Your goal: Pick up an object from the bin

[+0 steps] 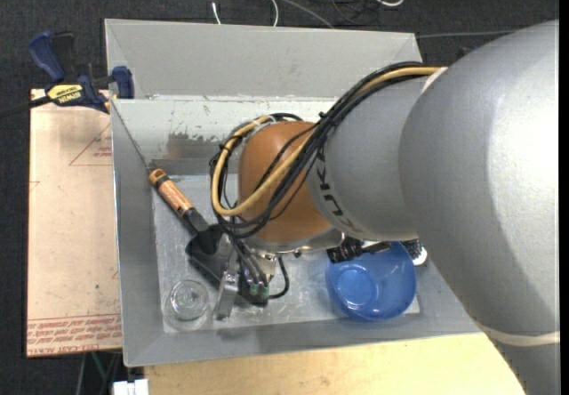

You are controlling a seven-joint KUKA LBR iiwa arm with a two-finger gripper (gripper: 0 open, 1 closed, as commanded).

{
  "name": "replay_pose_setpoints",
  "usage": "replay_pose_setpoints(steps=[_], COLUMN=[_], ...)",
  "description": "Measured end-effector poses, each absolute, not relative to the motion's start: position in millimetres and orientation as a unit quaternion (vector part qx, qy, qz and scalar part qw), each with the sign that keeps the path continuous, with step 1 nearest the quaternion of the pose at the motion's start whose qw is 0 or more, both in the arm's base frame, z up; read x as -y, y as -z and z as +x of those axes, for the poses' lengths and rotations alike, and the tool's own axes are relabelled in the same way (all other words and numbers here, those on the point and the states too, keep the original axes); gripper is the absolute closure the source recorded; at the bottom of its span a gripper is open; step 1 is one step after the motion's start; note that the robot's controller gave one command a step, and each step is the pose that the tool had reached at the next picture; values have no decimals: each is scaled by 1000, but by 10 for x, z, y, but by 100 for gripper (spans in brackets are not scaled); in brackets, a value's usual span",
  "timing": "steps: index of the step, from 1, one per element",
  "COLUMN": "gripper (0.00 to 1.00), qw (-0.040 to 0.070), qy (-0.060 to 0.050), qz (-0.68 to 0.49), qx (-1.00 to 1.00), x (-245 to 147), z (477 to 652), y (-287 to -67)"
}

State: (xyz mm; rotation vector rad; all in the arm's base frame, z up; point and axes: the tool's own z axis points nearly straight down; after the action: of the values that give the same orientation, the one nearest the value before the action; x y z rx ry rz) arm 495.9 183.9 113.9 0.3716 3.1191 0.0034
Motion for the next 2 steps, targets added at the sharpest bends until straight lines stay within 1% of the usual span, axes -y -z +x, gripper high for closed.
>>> replay_pose_setpoints(steps=[1, 2], gripper=[0, 0], qw=[3, 5], qy=[-3, -4], qz=[145, 218], qx=[-989, -976], x=[-1834, -1565], z=[5005, 4801], y=[-751, -708])
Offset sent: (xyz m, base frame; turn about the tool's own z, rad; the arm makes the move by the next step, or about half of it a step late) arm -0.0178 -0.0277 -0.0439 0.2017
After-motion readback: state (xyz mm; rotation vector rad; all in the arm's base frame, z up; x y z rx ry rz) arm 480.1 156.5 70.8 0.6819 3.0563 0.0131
